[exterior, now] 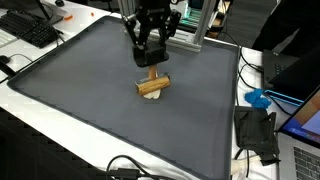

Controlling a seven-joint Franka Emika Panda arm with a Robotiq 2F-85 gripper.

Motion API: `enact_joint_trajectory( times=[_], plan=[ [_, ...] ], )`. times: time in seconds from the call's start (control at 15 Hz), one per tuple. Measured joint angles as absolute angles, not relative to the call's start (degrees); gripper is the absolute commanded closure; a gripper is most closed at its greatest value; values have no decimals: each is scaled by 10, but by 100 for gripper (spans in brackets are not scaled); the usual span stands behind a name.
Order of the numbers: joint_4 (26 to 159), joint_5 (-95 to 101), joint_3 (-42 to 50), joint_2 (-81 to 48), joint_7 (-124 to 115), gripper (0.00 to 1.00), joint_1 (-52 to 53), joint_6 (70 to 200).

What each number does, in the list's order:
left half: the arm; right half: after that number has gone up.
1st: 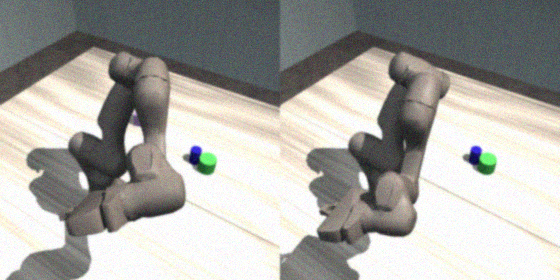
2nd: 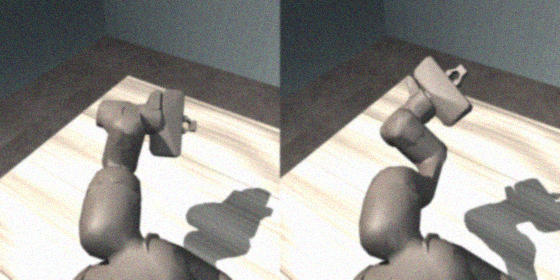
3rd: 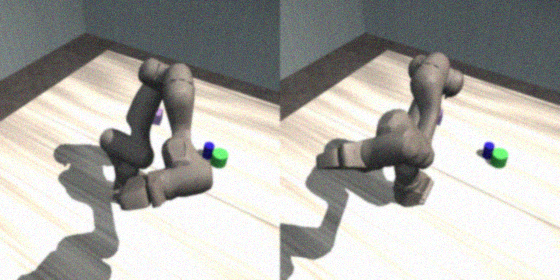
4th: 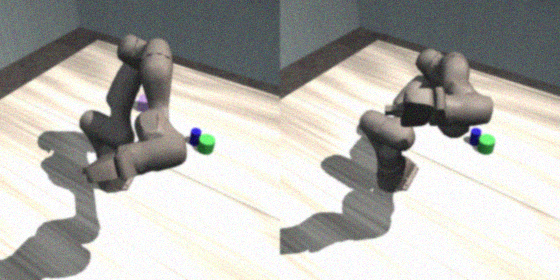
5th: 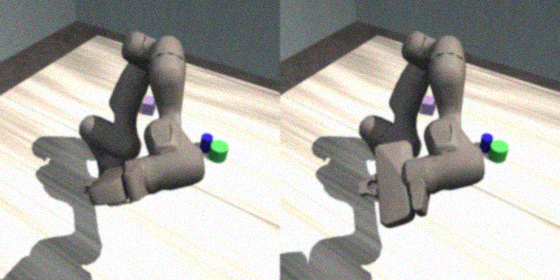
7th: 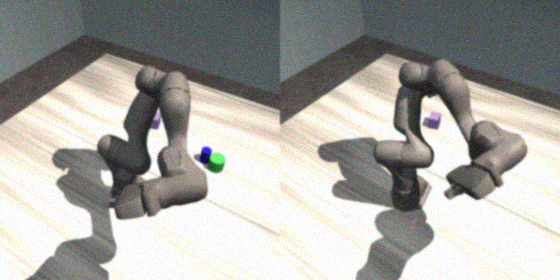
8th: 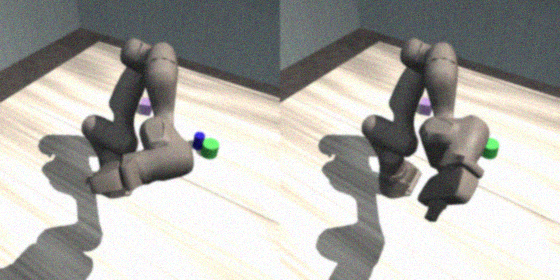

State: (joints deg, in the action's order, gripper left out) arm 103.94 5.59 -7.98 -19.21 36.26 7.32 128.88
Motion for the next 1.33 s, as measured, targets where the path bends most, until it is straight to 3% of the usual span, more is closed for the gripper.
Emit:
enact_joint_trajectory(
  times=[1.33],
  plan=[
    [1032, 44, -95, -209, 336, 73, 70, 1322]
  ],
)
